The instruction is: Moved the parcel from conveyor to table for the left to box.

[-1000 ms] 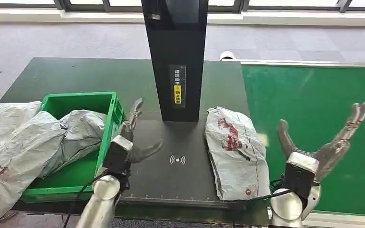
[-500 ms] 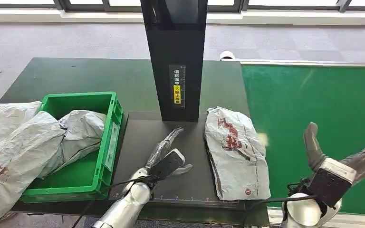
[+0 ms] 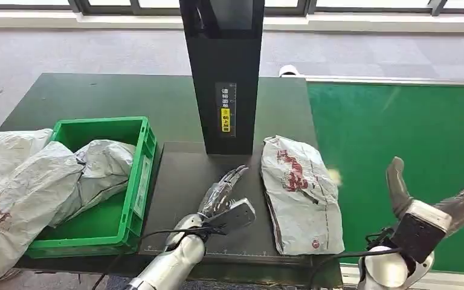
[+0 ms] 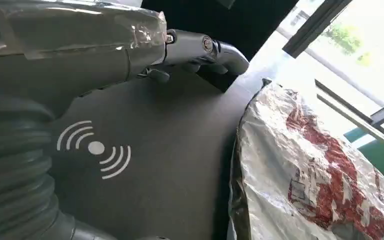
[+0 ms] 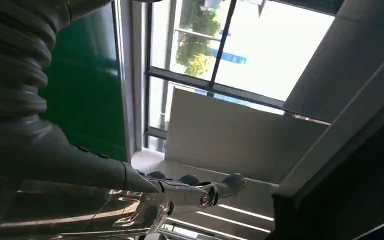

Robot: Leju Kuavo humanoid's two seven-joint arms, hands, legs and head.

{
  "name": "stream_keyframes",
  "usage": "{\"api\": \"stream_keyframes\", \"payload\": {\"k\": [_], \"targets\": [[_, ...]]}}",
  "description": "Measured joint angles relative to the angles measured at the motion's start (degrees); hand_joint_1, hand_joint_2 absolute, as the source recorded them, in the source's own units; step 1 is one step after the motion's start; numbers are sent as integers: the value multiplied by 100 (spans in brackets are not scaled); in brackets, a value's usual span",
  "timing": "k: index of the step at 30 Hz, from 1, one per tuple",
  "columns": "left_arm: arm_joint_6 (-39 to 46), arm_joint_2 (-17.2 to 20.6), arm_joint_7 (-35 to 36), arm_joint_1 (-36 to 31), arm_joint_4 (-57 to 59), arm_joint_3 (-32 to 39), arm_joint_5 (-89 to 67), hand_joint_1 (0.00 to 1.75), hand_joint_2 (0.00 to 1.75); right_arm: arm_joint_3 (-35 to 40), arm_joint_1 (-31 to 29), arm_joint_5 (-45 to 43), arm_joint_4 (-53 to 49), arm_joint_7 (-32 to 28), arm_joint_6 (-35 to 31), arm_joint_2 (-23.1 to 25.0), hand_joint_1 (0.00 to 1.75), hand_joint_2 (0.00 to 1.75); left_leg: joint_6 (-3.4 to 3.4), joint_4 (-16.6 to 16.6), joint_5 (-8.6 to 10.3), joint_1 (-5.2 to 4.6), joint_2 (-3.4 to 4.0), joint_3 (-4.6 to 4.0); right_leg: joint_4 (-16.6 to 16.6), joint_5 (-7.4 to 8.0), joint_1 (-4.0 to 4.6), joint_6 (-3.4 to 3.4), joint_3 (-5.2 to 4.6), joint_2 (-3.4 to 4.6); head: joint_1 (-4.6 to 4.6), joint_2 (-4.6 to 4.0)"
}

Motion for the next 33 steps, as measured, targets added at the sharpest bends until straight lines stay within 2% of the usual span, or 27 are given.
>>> {"api": "stream_keyframes", "payload": {"k": [9,18,33], "targets": [[501,-20,-74,-29,-171,-300,53,0,175,-4,-2,0,48,0,0,0,0,175,0,0,0,1,0,0,1,0,1,0,0,0,0,0],[666,-20,-184,-43,-467,-537,90,0,175,-4,-5,-31,68,0,0,0,0,175,0,0,0,0,-1,-1,0,0,0,0,0,0,0,0],[660,-17,26,-133,-936,-1143,-33,0,175,-4,-18,-55,144,0,0,0,0,175,0,0,0,0,0,-1,0,0,1,0,0,0,0,0]]}}
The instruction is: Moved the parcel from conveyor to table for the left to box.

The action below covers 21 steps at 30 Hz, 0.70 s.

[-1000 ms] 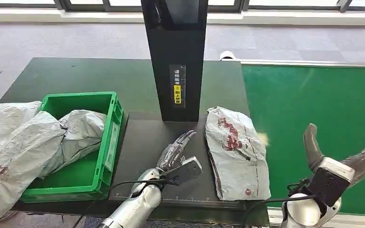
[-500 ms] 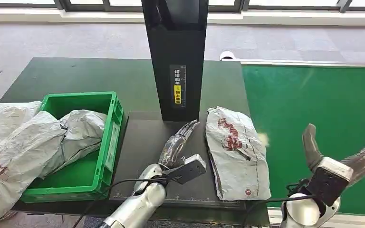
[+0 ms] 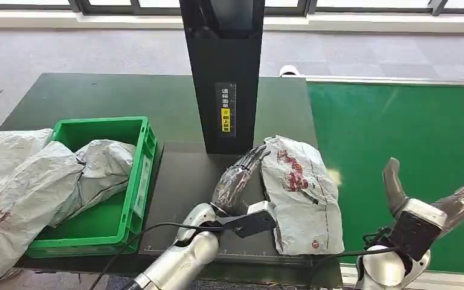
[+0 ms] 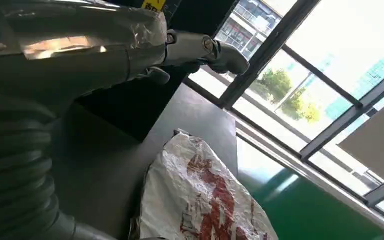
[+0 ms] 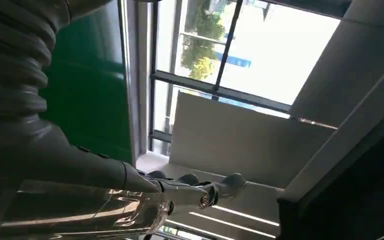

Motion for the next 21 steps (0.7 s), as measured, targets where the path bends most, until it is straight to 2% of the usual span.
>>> {"api": "stream_keyframes", "payload": {"k": [21], "targets": [[0,0,2,-21,-35,-107,-2,0,175,-2,-5,0,33,0,0,0,0,175,0,0,0,0,0,0,0,0,0,0,0,0,0,0]]}}
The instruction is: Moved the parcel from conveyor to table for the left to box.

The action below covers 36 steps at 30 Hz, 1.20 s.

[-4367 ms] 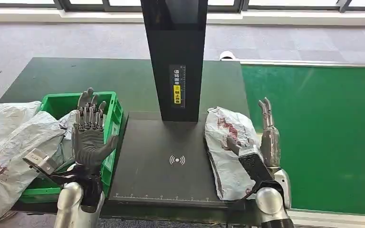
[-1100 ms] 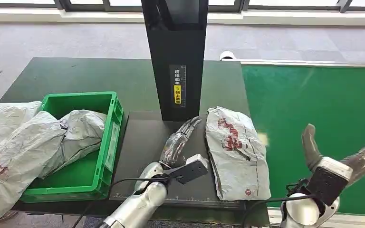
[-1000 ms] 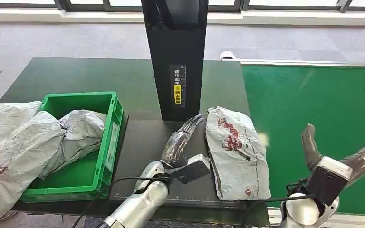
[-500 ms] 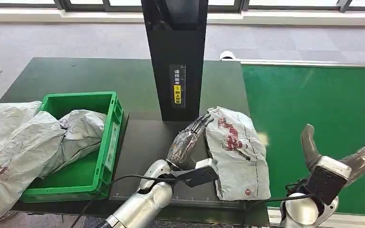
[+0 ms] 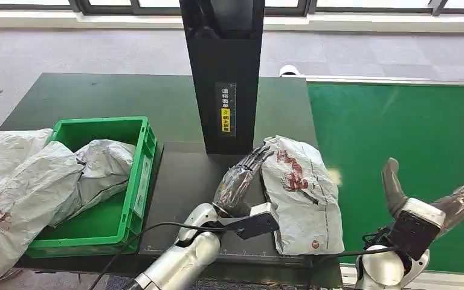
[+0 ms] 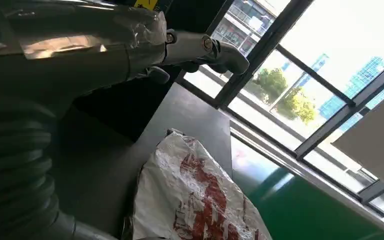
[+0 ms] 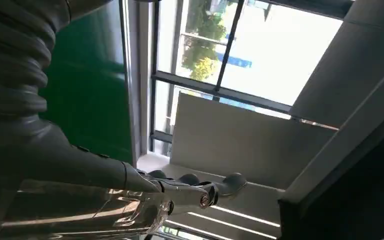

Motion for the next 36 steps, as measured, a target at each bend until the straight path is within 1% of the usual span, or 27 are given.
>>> {"api": "stream_keyframes", "payload": {"k": [36], "targets": [[0,0,0,-4,-4,-15,0,0,175,2,0,0,4,0,0,0,0,175,0,0,0,0,0,0,0,0,0,0,0,0,0,0]]}}
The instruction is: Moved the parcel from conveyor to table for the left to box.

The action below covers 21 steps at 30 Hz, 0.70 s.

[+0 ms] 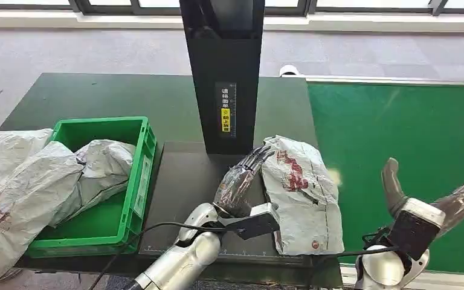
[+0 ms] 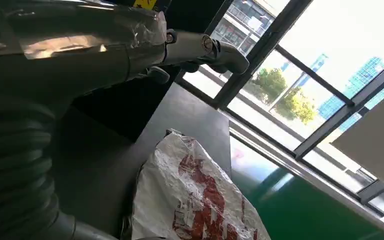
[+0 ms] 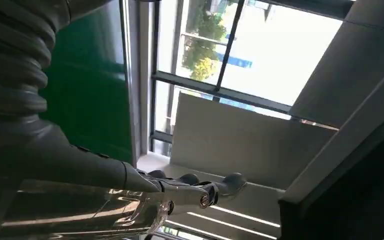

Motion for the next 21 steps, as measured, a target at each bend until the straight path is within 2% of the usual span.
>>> {"api": "stream_keyframes", "payload": {"k": [5,9,16,21], "targets": [[-51,0,-36,0,0,-2,0,0,175,-2,0,-30,0,-2,0,0,0,175,0,0,0,0,0,1,0,0,0,0,-2,0,0,0],[-1131,-2,-496,-98,162,-370,74,0,175,-199,-20,-247,0,0,0,0,0,175,4,0,0,0,-15,-5,-1,-1,-1,2,3,-17,0,0],[-1130,-24,-487,-243,549,-923,304,0,175,-308,-27,-92,-59,-2,0,2,0,175,10,0,-3,-1,-6,-4,-1,-1,-4,2,0,-10,0,0],[-1117,-42,-481,-289,732,-1075,352,0,175,-308,-23,-24,-155,-15,0,9,0,175,10,0,-3,-1,-5,-3,-1,-1,-1,2,0,-9,0,0]]}}
